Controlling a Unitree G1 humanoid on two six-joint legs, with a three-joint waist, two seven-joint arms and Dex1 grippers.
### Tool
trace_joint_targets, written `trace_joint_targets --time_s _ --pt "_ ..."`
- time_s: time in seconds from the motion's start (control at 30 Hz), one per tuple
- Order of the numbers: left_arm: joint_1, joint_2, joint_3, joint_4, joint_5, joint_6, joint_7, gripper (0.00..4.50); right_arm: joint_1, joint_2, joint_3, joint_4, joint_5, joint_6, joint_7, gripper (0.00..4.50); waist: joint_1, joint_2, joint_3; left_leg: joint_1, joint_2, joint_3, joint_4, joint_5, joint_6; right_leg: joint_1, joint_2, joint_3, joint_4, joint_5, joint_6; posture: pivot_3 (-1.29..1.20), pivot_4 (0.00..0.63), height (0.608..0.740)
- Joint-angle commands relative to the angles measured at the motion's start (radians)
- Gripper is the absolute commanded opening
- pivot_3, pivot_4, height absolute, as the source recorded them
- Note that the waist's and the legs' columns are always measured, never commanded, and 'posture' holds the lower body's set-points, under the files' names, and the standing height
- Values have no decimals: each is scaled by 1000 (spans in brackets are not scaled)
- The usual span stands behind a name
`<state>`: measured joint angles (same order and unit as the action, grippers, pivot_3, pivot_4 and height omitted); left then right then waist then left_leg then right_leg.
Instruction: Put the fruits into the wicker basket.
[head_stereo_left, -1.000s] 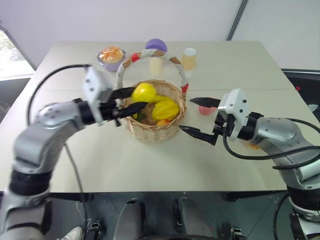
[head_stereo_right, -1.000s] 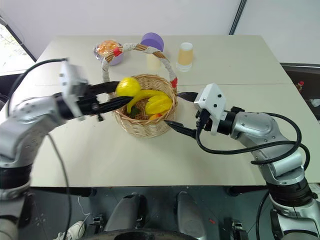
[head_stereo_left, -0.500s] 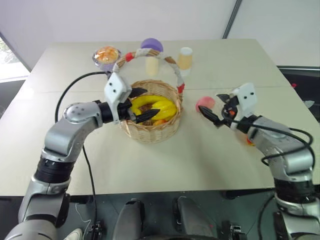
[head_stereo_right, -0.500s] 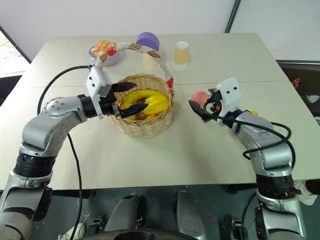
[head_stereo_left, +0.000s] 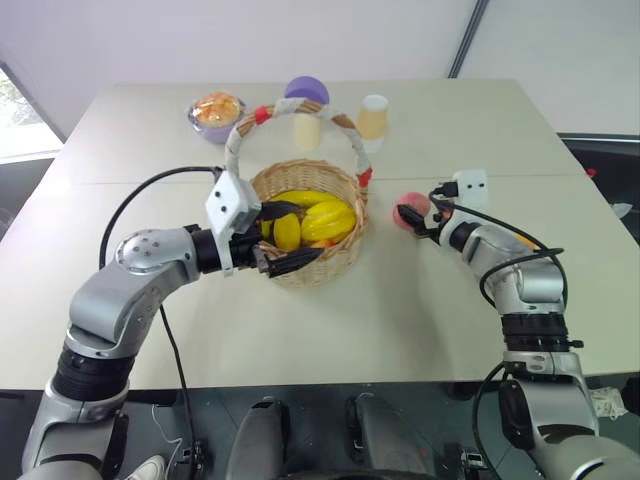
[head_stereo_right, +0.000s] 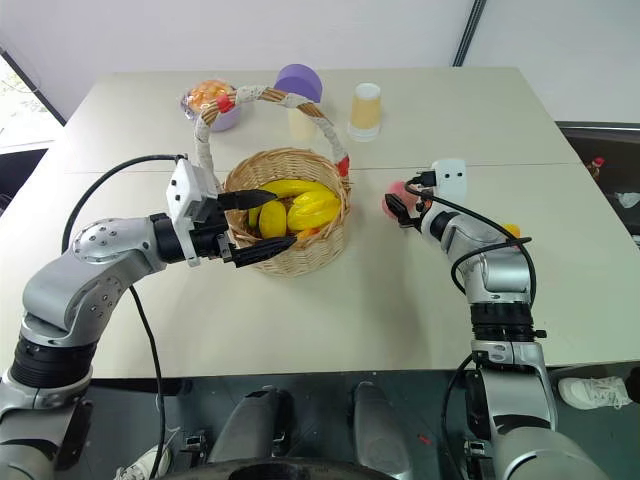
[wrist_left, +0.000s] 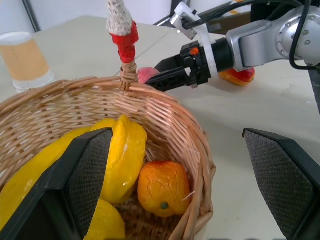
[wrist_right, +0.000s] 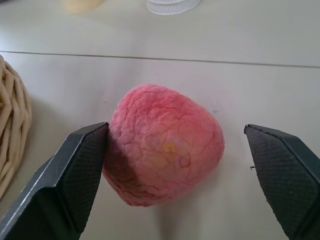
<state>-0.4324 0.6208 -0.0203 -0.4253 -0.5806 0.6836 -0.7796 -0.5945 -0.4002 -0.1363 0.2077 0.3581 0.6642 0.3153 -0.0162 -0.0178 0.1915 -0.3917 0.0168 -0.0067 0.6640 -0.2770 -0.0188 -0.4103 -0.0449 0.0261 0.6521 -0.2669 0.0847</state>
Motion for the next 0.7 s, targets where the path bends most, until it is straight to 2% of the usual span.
trace_joint_targets --time_s 0.03,0.07,0.13,0.2,0.33,0.43,0.53,0.63,0.7 --pt "6 7 20 -43 -1 -10 12 4500 -18 13 -22 18 2 -22 10 3948 0 0 0 0 0 0 0 0 0 0 0 0 0 0 0 0 150 740" --pt "9 9 21 -41 2 -12 12 4500 -20 14 -22 19 1 -28 14 3652 0 0 0 0 0 0 0 0 0 0 0 0 0 0 0 0 150 740" --pt "12 11 30 -41 -1 -12 14 4500 -21 13 -26 12 -1 -30 16 2648 0 0 0 0 0 0 0 0 0 0 0 0 0 0 0 0 150 740" --pt "22 24 56 -41 -10 -16 10 4500 -7 -4 -22 -39 -6 -23 22 2127 0 0 0 0 0 0 0 0 0 0 0 0 0 0 0 0 150 740" --pt "69 55 162 -37 -54 -7 5 4500 75 -101 -18 -244 2 -10 101 2073 2 1 1 -1 0 0 -1 0 0 -1 0 0 0 0 0 0 150 740" --pt "132 95 251 -24 -81 -26 -29 4500 202 -255 -11 -455 23 -52 267 2073 3 2 1 -2 0 -1 -1 0 1 -2 -1 0 -1 0 0 0 150 740" --pt "173 115 330 16 -98 -54 -60 4500 302 -367 -43 -640 119 -97 449 2073 1 1 1 -1 0 -1 -2 -1 1 0 0 -1 -3 -1 0 0 150 740" --pt "193 129 358 46 -106 -74 -91 4500 265 -369 -51 -747 262 -27 490 2073 -8 1 1 1 2 1 -1 -1 1 1 1 0 -3 0 1 0 150 740" --pt "205 136 361 55 -105 -85 -108 4500 192 -330 13 -791 301 4 472 2073 -10 1 1 2 5 0 -1 -1 1 1 2 0 -2 0 0 0 150 740"
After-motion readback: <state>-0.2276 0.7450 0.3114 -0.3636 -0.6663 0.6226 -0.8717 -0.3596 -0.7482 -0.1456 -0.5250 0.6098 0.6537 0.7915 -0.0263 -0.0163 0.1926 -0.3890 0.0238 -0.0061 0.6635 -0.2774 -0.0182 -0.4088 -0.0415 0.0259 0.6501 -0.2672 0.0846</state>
